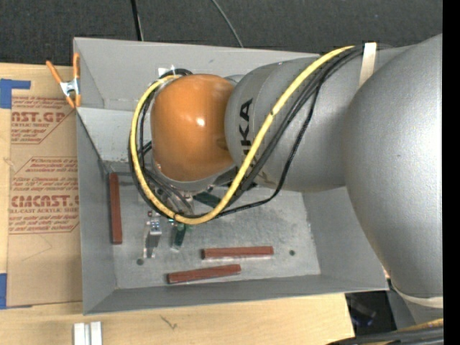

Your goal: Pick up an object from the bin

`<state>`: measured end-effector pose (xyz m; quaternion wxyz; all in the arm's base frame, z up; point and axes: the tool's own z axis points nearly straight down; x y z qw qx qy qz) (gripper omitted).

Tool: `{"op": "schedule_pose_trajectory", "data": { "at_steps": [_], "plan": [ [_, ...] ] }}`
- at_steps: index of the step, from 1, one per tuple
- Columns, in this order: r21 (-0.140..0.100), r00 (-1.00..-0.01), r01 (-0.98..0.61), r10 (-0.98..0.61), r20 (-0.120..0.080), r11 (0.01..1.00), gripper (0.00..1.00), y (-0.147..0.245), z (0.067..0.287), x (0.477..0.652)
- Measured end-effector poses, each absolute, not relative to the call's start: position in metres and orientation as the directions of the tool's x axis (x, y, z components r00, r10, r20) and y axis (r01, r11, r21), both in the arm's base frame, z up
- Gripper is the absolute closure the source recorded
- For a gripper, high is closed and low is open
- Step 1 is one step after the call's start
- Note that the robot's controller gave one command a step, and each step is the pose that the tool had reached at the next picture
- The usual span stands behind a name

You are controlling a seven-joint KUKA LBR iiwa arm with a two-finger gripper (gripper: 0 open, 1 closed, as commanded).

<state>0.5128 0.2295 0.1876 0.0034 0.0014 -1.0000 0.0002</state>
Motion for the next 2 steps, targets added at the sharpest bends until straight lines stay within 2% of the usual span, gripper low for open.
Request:
{"op": "schedule_pose_trajectory", "data": {
  "at_steps": [1, 2],
  "plan": [
    [0.001, -1.000, -0.001, -0.001, 0.000, 1.000, 0.00, 0.229, 0.192, 0.515],
    [0.004, -0.993, -0.116, -0.116, -0.005, 0.993, 0.00, 0.206, 0.180, 0.518]
  ]
}}
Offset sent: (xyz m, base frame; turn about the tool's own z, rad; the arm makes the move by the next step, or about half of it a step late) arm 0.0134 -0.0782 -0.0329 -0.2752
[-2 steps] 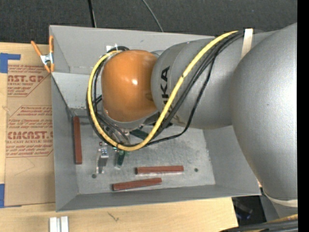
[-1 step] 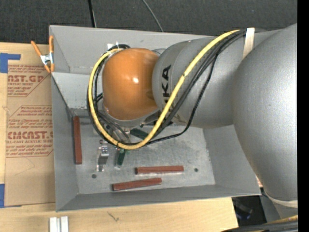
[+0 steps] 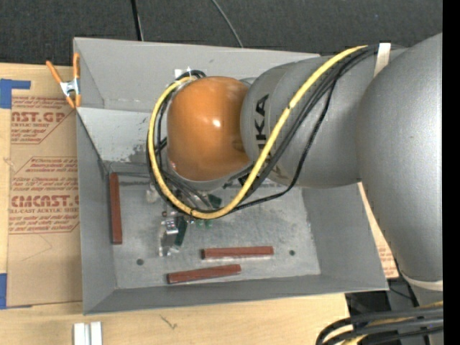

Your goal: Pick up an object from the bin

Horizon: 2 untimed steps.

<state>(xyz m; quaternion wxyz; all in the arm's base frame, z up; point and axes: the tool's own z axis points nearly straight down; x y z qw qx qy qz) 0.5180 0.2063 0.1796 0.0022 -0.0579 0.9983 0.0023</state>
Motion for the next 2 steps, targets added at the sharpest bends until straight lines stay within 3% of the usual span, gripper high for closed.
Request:
{"op": "schedule_pose_trajectory", "data": {
  "at_steps": [1, 2],
  "plan": [
    [-0.002, -0.948, -0.319, -0.319, -0.001, 0.948, 0.00, 0.168, 0.164, 0.552],
    [0.000, -0.934, -0.357, -0.357, -0.010, 0.934, 0.00, 0.161, 0.118, 0.556]
  ]
}}
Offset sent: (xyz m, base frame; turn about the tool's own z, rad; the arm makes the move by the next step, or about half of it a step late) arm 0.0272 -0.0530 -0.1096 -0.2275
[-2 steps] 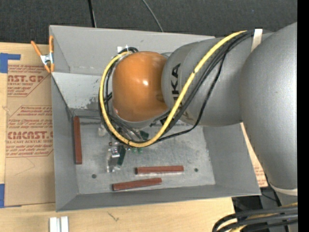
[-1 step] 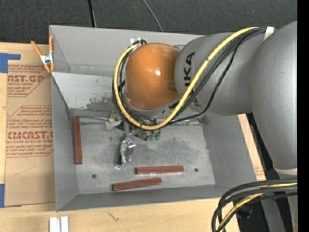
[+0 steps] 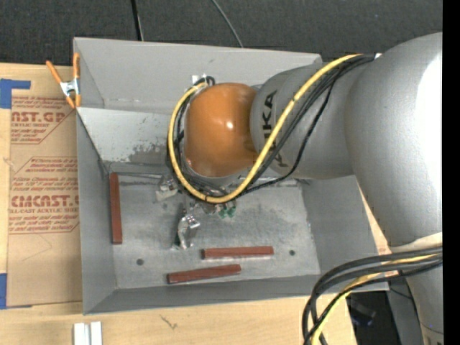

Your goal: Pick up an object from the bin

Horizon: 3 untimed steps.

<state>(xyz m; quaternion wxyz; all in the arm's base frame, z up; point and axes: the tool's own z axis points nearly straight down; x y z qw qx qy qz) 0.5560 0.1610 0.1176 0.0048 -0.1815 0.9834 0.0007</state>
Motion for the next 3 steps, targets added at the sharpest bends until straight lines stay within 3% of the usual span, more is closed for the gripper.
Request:
{"op": "schedule_pose_trajectory", "data": {
  "at_steps": [1, 2, 3],
  "plan": [
    [-0.002, -0.787, -0.616, -0.616, -0.019, 0.788, 1.00, 0.133, 0.078, 0.572],
    [-0.002, -0.787, -0.616, -0.616, -0.019, 0.788, 1.00, 0.133, 0.078, 0.572],
    [-0.001, -0.784, -0.621, -0.621, -0.005, 0.784, 1.00, 0.132, 0.221, 0.567]
  ]
}}
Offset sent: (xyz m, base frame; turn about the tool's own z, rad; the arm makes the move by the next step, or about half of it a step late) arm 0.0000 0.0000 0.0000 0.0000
